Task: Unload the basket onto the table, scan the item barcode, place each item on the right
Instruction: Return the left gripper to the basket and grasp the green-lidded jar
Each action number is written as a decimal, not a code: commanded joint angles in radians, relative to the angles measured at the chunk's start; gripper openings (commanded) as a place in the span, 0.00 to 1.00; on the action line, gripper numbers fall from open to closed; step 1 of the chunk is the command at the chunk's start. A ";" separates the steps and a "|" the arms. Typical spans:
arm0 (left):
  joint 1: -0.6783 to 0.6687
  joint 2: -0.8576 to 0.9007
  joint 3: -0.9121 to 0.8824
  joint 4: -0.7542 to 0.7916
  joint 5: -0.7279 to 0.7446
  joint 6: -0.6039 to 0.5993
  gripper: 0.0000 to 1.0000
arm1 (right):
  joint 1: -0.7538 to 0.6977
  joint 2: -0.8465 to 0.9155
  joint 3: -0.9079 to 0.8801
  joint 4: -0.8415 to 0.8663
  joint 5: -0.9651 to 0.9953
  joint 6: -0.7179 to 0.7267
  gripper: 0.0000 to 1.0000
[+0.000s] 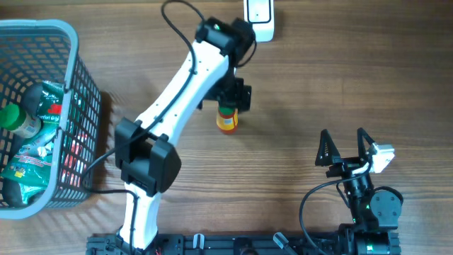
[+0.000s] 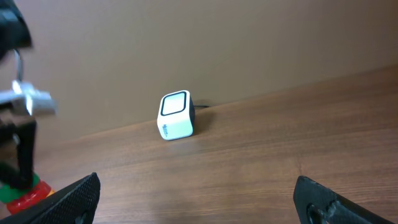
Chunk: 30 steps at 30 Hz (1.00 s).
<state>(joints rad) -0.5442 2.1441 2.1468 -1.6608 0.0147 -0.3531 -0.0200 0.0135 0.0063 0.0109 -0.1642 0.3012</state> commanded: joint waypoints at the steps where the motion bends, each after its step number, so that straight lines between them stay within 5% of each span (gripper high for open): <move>1: 0.047 -0.043 0.231 -0.023 -0.069 -0.003 1.00 | 0.008 -0.006 -0.001 0.002 -0.015 -0.003 1.00; 8: 0.251 -0.256 0.444 -0.024 -0.231 -0.232 1.00 | 0.008 -0.006 -0.001 0.002 -0.015 -0.003 1.00; 18: 0.609 -0.463 0.443 -0.024 -0.237 -0.239 1.00 | 0.008 -0.006 -0.001 0.002 -0.015 -0.003 1.00; 26: 0.854 -0.466 0.402 -0.024 -0.304 -0.241 1.00 | 0.008 -0.006 -0.001 0.002 -0.015 -0.003 1.00; 30: 0.997 -0.463 0.286 -0.023 -0.304 -0.369 1.00 | 0.008 -0.006 -0.001 0.002 -0.015 -0.003 1.00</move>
<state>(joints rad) 0.3603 1.6836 2.5244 -1.6825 -0.2630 -0.6109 -0.0200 0.0135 0.0063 0.0105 -0.1642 0.3012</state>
